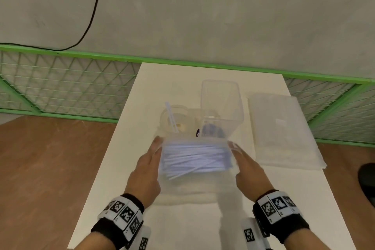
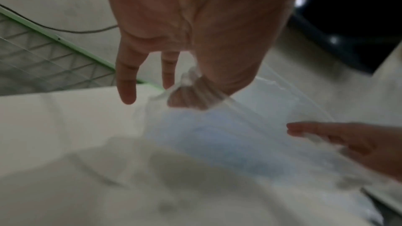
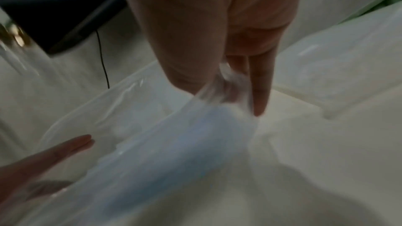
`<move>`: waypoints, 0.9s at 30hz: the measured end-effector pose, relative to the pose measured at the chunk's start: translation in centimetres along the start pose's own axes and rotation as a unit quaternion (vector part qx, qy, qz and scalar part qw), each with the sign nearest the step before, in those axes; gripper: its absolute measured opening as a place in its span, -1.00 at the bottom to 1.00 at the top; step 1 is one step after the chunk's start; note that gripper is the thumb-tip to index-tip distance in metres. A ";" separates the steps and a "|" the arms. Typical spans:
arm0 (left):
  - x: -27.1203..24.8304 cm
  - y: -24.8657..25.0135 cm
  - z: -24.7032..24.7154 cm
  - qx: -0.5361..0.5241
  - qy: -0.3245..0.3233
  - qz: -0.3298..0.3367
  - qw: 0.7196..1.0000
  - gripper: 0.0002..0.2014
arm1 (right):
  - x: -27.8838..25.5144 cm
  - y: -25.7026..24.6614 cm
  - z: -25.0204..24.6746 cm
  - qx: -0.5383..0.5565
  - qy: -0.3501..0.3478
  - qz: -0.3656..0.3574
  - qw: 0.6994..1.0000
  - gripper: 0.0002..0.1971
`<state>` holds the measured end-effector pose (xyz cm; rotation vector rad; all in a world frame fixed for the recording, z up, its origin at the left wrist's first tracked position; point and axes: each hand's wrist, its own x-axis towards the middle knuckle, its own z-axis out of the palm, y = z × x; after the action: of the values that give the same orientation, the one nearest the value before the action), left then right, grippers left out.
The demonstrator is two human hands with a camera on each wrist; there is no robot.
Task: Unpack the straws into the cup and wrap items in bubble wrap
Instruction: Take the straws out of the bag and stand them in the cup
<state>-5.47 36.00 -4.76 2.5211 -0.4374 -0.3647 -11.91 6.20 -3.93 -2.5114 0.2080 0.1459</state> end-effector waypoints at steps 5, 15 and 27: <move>-1.2 -1.7 3.2 -0.006 -0.066 -0.045 0.997 0.04 | -1.4 1.5 2.4 -0.029 -0.095 0.057 0.993 -0.11; -0.9 0.0 2.1 0.079 -0.086 -0.130 0.985 -0.17 | -1.7 1.4 3.0 -0.181 -0.026 0.004 0.983 -0.31; -1.1 2.8 2.8 0.125 0.007 -0.109 0.986 0.07 | -1.2 1.0 2.1 -0.150 -0.053 -0.021 0.987 0.09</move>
<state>-8.08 32.90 -5.31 2.8249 -0.2115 -0.3952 -13.41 6.75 -6.06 -2.7941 0.0955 0.3130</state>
